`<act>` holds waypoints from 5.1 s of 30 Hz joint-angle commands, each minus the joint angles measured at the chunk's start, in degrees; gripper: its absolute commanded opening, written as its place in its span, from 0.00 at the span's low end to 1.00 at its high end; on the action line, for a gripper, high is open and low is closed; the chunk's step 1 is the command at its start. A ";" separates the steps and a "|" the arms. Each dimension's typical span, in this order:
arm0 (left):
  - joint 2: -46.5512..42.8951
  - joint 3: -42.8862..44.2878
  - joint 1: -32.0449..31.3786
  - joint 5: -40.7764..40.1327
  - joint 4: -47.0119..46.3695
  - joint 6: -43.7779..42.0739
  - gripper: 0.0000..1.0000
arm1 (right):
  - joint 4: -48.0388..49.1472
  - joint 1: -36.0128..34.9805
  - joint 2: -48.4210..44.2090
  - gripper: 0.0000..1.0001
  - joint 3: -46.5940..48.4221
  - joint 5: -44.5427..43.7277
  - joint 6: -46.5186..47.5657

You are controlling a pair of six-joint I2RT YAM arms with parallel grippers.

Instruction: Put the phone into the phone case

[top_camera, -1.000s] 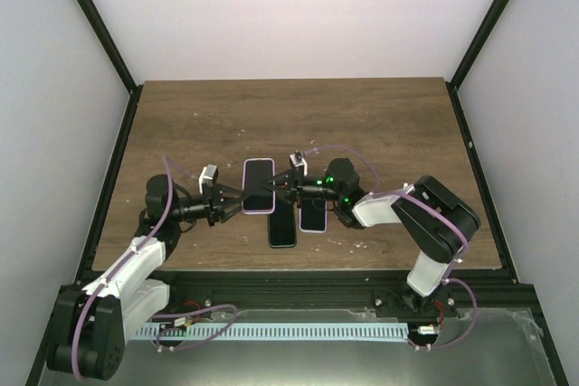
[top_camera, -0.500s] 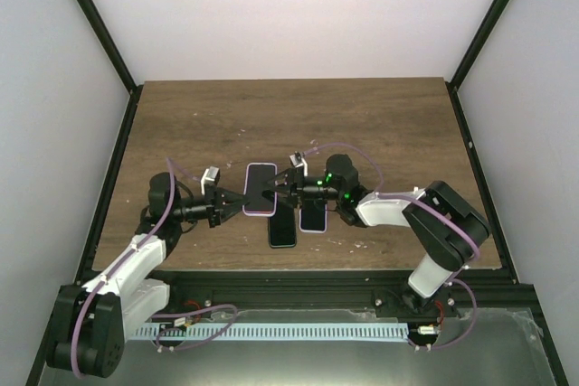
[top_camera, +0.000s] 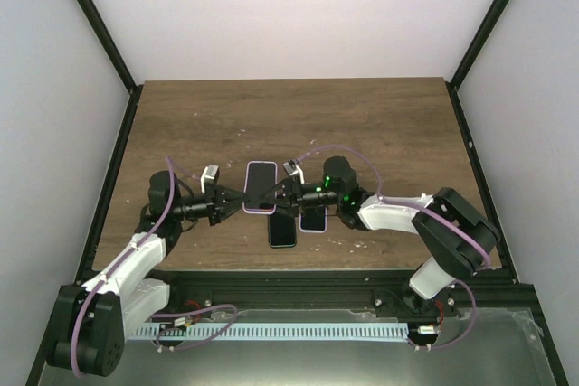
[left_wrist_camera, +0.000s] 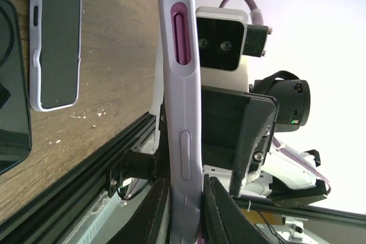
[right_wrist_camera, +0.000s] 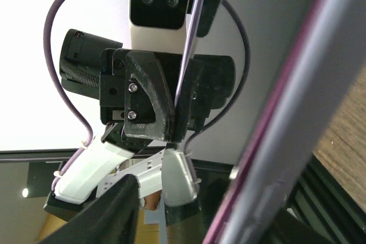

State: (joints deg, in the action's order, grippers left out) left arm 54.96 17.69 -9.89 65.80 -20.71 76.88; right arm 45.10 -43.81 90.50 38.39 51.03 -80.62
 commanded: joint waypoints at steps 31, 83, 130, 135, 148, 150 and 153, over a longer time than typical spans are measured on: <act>-1.08 1.33 0.05 -3.26 0.15 -2.06 0.37 | 4.68 -2.00 -6.82 0.08 -3.00 -2.79 -4.04; -4.94 2.54 0.04 -4.94 10.42 -10.19 0.00 | -10.69 -2.07 -7.91 0.13 -1.31 -6.73 1.35; 21.67 8.92 8.57 -18.54 29.94 -33.14 0.02 | -48.14 2.26 -25.65 1.00 0.63 -22.16 27.11; 20.48 8.54 8.53 -19.57 32.10 -33.04 0.16 | -51.42 3.38 -26.16 1.00 3.31 -23.08 29.56; 8.48 13.82 8.57 -23.98 44.09 -35.61 0.69 | -60.22 8.74 -28.99 1.00 9.23 -29.79 34.81; 6.28 16.96 8.57 -25.49 47.34 -37.41 0.79 | -62.58 9.04 -29.70 1.00 11.27 -33.05 36.04; 3.83 22.48 8.57 -27.71 53.00 -41.39 1.00 | -66.45 9.19 -30.05 1.00 15.03 -37.88 37.98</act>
State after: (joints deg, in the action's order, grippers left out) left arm 61.93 33.69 -1.43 41.56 24.45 40.60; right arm -15.84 -35.27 62.08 47.07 20.64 -46.48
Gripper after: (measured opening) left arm 0.915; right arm 0.999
